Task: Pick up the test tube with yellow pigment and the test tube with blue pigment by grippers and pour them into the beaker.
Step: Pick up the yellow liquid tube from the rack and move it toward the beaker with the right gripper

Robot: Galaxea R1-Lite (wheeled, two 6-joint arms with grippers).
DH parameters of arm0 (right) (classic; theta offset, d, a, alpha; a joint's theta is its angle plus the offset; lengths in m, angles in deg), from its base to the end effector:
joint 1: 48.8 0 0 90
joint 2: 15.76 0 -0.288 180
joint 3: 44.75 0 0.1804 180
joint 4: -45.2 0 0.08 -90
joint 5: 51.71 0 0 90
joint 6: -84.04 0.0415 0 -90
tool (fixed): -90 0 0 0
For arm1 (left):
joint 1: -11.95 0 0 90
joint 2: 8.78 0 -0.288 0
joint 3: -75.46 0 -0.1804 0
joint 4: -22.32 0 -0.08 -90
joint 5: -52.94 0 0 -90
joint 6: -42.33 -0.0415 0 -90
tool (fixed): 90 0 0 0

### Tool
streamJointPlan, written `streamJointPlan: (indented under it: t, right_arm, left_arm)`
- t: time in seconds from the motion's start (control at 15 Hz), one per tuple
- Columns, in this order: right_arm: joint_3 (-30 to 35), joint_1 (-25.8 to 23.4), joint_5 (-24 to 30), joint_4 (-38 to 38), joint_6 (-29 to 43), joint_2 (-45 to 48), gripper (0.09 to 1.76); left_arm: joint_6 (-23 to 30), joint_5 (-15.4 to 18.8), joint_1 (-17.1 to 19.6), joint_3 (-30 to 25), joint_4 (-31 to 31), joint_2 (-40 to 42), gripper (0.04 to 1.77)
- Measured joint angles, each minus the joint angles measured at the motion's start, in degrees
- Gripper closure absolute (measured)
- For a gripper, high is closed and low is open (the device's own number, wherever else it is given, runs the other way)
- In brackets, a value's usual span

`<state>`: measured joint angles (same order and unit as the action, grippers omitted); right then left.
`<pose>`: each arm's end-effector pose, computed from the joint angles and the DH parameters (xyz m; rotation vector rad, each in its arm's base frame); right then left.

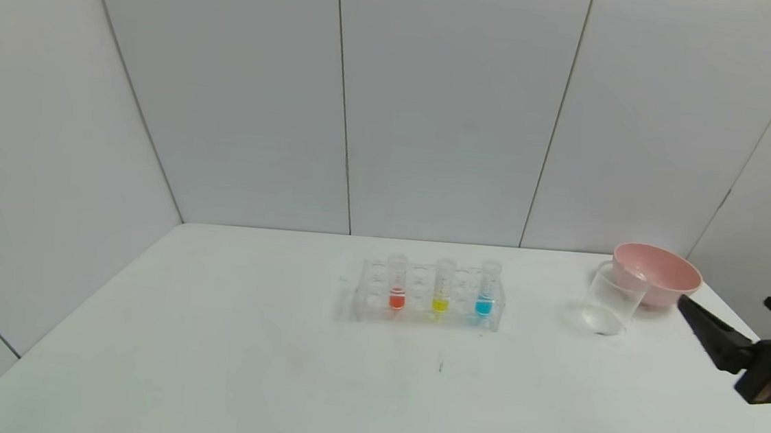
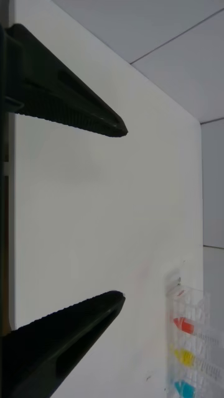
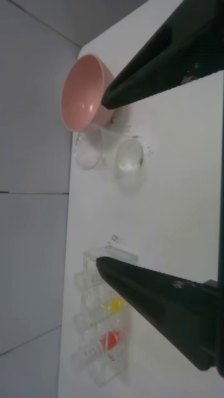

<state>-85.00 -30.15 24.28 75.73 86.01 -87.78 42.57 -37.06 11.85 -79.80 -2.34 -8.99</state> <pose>0.1782 0.0495 0.1764 0.0283 0.0222 0.0806 -0.0024 0.0000 0.0757 -0.0042 0.0023 -0.0017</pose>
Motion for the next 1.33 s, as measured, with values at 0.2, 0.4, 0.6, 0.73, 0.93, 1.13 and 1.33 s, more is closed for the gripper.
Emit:
streamJointPlan:
  t: [0.2,0.4,0.6,0.73,0.93,1.13,1.33]
  right_arm:
    - [-2.5,13.2,-12.3,4.0,0.6,-8.5,0.14]
    - [-5.8,23.7,-21.3,4.6,3.9,-15.3,0.14]
    - [-9.6,29.7,-26.4,4.9,8.6,-22.4,0.14]
    - [-12.4,32.5,-28.5,5.0,9.8,-26.6,0.14]
    - [-16.3,37.0,-30.4,5.1,10.1,-32.2,0.14]
    - [-20.1,39.4,-33.1,5.8,10.4,-36.9,0.14]
    - [-23.1,39.8,-33.9,7.8,10.5,-41.6,0.14]
  left_arm:
    - [0.0,0.0,0.0,0.0,0.0,0.0,0.05]
    - [0.0,0.0,0.0,0.0,0.0,0.0,0.05]
    - [0.0,0.0,0.0,0.0,0.0,0.0,0.05]
    - [0.0,0.0,0.0,0.0,0.0,0.0,0.05]
    - [0.0,0.0,0.0,0.0,0.0,0.0,0.05]
    - [0.0,0.0,0.0,0.0,0.0,0.0,0.05]
    - [0.0,0.0,0.0,0.0,0.0,0.0,0.05]
